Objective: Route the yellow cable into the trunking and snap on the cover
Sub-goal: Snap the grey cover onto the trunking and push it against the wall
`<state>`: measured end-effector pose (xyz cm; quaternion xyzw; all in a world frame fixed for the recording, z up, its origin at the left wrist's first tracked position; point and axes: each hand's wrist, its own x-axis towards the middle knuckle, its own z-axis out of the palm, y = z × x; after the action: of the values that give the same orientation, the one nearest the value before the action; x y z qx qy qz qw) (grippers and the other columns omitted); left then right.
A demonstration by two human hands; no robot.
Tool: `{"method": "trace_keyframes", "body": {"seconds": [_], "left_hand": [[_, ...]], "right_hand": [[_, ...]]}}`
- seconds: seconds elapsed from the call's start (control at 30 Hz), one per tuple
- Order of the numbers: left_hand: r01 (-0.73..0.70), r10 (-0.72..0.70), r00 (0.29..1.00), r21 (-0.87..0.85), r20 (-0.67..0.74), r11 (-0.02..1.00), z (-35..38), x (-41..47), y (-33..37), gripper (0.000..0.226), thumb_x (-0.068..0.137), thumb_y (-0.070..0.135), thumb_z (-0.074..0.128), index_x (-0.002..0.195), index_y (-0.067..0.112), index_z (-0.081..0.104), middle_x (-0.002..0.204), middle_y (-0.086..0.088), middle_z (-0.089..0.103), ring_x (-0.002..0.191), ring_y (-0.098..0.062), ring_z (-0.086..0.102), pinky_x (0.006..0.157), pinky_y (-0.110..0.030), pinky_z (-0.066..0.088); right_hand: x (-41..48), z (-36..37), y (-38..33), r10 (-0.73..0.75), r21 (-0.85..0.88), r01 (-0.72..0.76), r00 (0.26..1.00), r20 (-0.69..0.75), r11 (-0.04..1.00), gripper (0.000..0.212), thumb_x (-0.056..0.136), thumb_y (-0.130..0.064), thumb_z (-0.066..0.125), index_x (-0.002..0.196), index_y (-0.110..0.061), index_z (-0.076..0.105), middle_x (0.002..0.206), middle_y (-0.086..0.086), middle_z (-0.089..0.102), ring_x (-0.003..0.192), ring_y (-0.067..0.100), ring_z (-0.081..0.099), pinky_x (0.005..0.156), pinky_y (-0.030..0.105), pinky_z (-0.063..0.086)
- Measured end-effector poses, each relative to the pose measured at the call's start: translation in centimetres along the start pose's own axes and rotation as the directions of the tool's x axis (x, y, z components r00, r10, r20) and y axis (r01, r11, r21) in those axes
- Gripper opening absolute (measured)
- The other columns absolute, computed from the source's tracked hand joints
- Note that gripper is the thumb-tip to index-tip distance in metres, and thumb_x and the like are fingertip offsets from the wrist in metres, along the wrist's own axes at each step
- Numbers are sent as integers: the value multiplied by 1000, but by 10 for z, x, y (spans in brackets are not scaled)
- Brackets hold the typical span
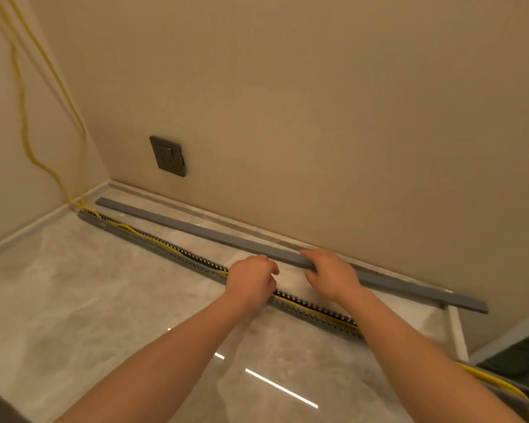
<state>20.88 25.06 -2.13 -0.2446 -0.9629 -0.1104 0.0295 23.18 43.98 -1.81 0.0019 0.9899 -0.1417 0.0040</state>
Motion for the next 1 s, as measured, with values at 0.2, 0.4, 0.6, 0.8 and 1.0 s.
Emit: {"method": "trace_keyframes", "body": {"seconds": [0.2,0.4,0.6,0.8,1.0], "left_hand": [[-140,141,990,-41,13,989,5,21,-43,38,87,22,49,125,27,58,124,5,60,114,-18,56,87,-33,47],[-238,238,969,-10,67,971,18,35,-42,43,89,27,49,131,21,46,132,0,48,119,-23,49,93,-37,45],[-318,313,947,78,67,945,27,45,-26,47,101,38,32,145,22,32,147,1,42,143,-19,25,120,-44,8],[-301,303,953,63,-15,951,21,41,4,49,100,49,20,120,29,59,120,3,63,126,-16,48,119,-47,-2],[-355,363,926,85,-103,931,18,17,38,56,99,48,18,94,23,68,87,0,68,91,-25,59,94,-39,38]], "right_hand": [[22,27,-8,160,-75,-158,987,19,985,55,90,-19,49,144,-25,39,147,1,43,133,24,40,111,38,33],[11,35,-6,257,-61,-256,966,23,965,40,89,-28,56,129,-28,56,120,4,54,117,26,49,92,36,45],[-16,23,-7,182,-14,-185,974,-133,983,35,96,-33,48,129,-25,58,114,0,62,114,23,53,94,36,38],[-64,-2,10,212,-4,-219,950,-228,976,33,97,-33,49,127,-26,60,111,-2,62,112,21,52,98,36,31],[-105,-15,24,200,-7,-205,959,-199,979,35,97,-34,48,129,-26,58,112,-2,61,113,21,50,100,37,31]]}}
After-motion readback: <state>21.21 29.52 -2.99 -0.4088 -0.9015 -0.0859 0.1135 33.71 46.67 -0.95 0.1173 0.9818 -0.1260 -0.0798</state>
